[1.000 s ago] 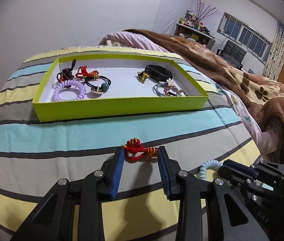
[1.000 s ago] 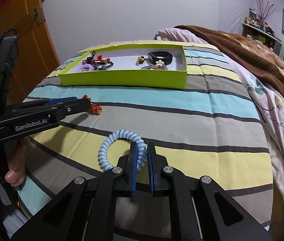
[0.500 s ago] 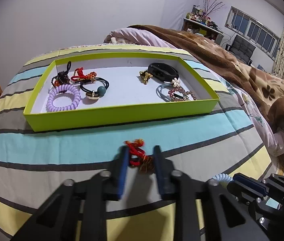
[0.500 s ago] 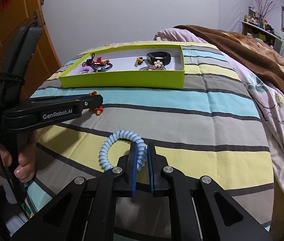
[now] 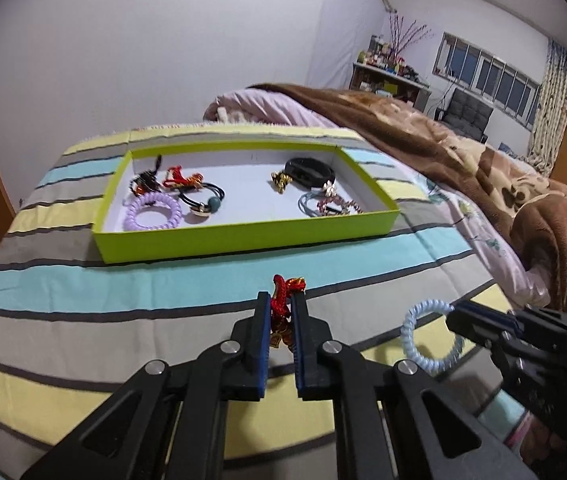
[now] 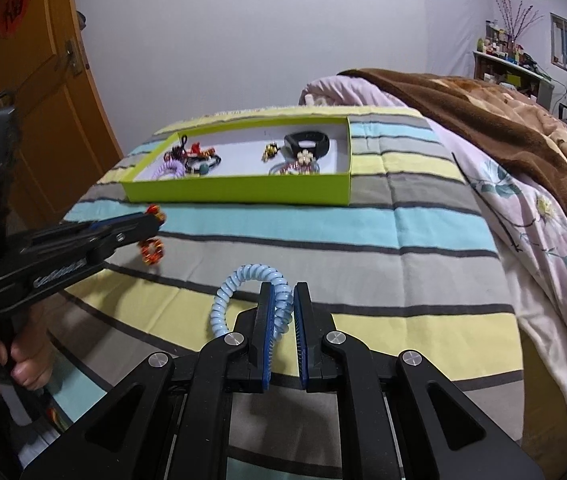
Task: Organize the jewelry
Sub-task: 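Carry both items into the green box and open both tools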
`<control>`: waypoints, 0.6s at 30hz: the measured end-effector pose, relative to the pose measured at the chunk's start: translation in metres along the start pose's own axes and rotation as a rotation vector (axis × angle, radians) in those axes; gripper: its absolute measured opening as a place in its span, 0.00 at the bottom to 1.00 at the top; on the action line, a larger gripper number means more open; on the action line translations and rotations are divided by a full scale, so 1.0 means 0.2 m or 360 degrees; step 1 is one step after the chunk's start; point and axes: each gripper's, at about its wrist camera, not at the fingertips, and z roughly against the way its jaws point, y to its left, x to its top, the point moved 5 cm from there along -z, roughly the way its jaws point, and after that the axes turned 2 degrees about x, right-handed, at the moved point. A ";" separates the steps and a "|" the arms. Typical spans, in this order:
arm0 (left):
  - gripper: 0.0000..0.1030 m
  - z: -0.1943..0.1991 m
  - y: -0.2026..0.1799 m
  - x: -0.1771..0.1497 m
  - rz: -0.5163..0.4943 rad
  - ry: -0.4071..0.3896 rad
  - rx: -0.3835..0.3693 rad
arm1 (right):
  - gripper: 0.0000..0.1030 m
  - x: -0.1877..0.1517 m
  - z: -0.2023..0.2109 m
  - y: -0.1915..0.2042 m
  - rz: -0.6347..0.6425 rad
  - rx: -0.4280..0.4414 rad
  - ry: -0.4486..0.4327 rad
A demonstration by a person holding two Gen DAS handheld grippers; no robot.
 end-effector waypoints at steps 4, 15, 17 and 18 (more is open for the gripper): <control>0.10 0.10 0.03 0.01 0.0020 -0.0062 0.0010 | 0.09 0.03 0.04 0.01 0.0003 0.0006 -0.0039; 0.10 0.24 0.08 0.06 0.0029 -0.0184 0.0045 | 0.09 0.15 0.11 0.08 0.0047 0.0040 -0.0120; 0.10 0.25 0.09 0.07 0.0028 -0.0194 0.0044 | 0.09 0.17 0.11 0.10 0.0058 0.0046 -0.0134; 0.10 0.25 0.09 0.07 0.0026 -0.0198 0.0046 | 0.09 0.18 0.11 0.11 0.0062 0.0048 -0.0139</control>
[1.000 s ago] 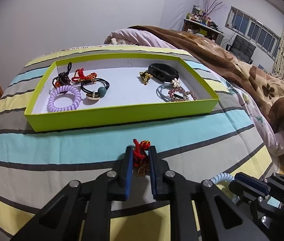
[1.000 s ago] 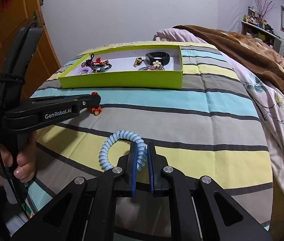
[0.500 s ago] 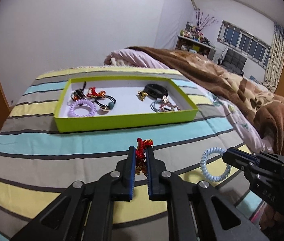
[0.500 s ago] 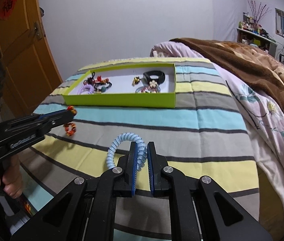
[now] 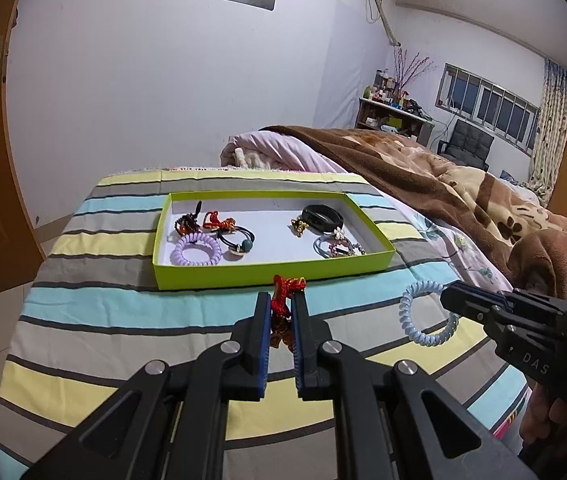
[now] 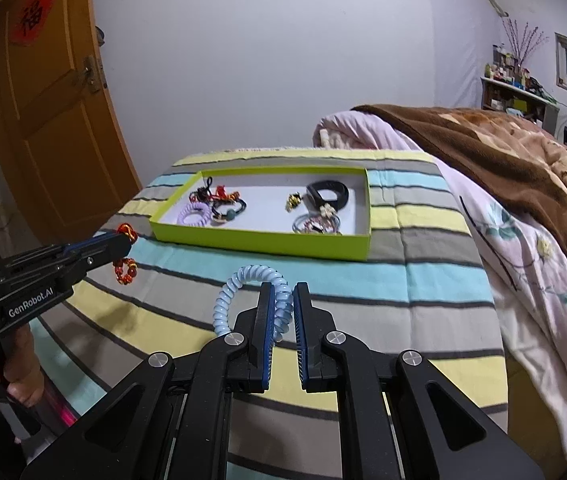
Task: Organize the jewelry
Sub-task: 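Carry both items into the green box and open both tools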
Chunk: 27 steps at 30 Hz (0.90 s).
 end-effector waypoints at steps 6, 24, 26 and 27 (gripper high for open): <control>0.10 0.01 0.02 0.02 -0.0005 -0.0022 0.0003 | 0.09 0.05 -0.01 0.03 0.0016 0.0016 -0.0021; 0.10 -0.05 0.05 0.08 -0.0014 -0.0042 0.0033 | 0.09 0.14 -0.06 0.04 0.0049 0.0016 -0.0035; 0.10 -0.07 0.06 0.09 -0.0018 -0.0042 0.0036 | 0.09 0.16 -0.08 0.04 0.0057 0.0013 -0.0038; 0.10 -0.08 0.06 0.10 -0.0022 -0.0042 0.0038 | 0.09 0.16 -0.08 0.03 0.0059 0.0013 -0.0041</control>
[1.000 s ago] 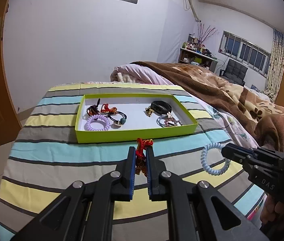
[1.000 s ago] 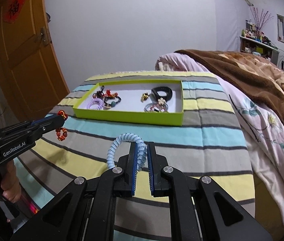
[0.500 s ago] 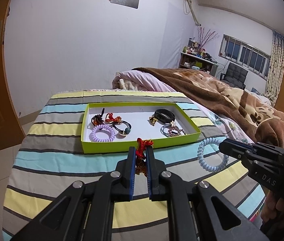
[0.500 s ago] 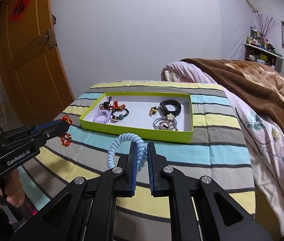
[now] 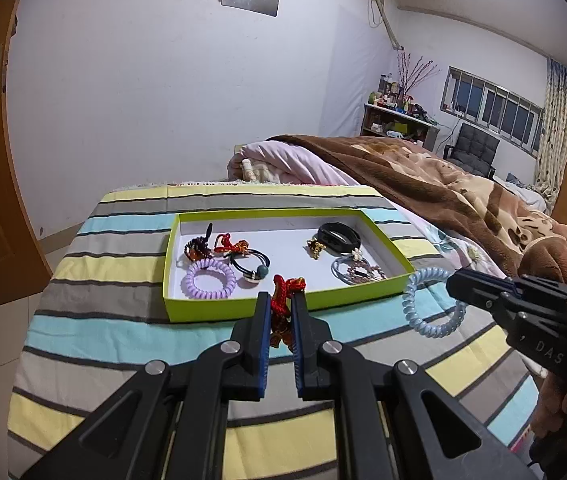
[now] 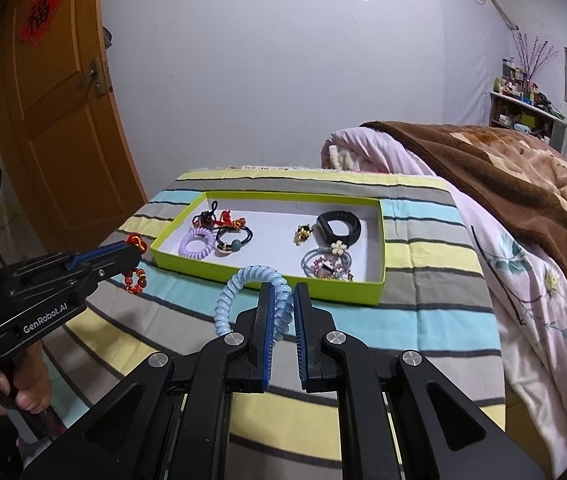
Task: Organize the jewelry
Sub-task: 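Carry both items into the green box and open both tools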
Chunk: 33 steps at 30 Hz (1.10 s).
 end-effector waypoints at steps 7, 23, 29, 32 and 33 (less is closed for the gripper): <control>0.10 -0.09 0.03 0.05 -0.0012 -0.0008 -0.0001 | 0.09 0.07 -0.08 -0.04 -0.0004 0.0000 -0.0005; 0.10 -0.37 0.06 0.12 -0.0025 0.0022 -0.0029 | 0.09 0.16 -0.42 -0.15 -0.0021 -0.0008 0.0074; 0.10 -0.46 0.07 0.09 -0.0011 0.0079 -0.0042 | 0.09 0.13 -0.53 -0.18 -0.0030 -0.0010 0.0142; 0.10 -0.49 0.07 0.08 -0.0010 0.0105 -0.0049 | 0.09 0.12 -0.57 -0.19 -0.0033 -0.0010 0.0164; 0.10 -0.50 0.07 0.07 -0.0009 0.0114 -0.0053 | 0.09 0.12 -0.58 -0.19 -0.0034 -0.0009 0.0171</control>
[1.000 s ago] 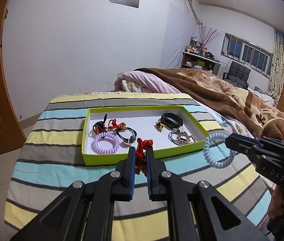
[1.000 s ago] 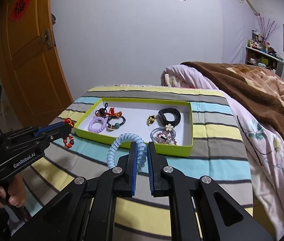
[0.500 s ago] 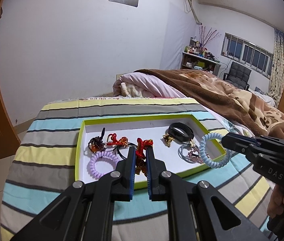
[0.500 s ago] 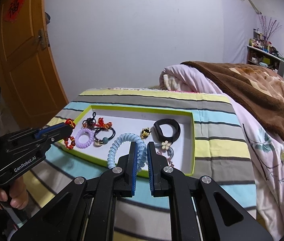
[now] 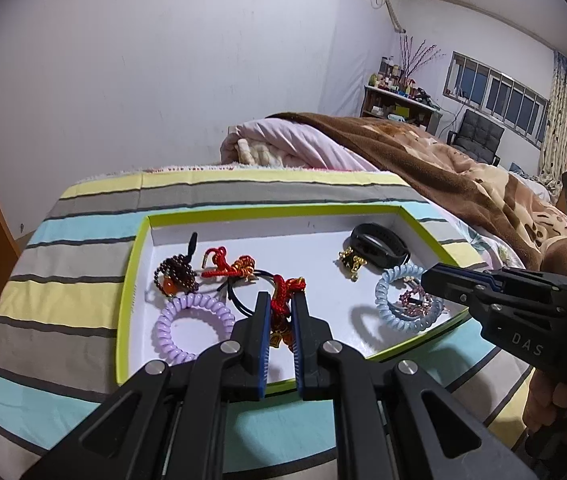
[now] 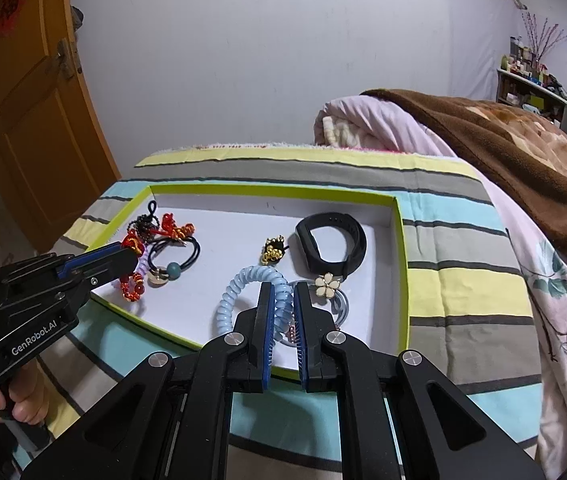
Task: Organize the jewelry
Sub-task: 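Carry both items into the green box and open both tools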
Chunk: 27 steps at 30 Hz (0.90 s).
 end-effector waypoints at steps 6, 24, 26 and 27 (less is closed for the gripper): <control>0.11 -0.04 0.00 -0.02 0.0009 0.0047 -0.0018 | 0.09 -0.01 -0.05 -0.01 -0.0014 0.0007 0.0043; 0.21 0.03 0.01 -0.03 0.0030 0.0043 -0.0006 | 0.26 -0.02 0.02 0.01 -0.0005 -0.0002 0.0023; 0.21 0.08 0.01 -0.03 0.0028 0.0024 0.0007 | 0.26 -0.02 0.06 0.02 0.0000 -0.0001 0.0003; 0.21 0.10 0.01 -0.03 0.0026 0.0015 0.0015 | 0.26 -0.03 0.09 0.03 0.0002 0.0002 -0.0010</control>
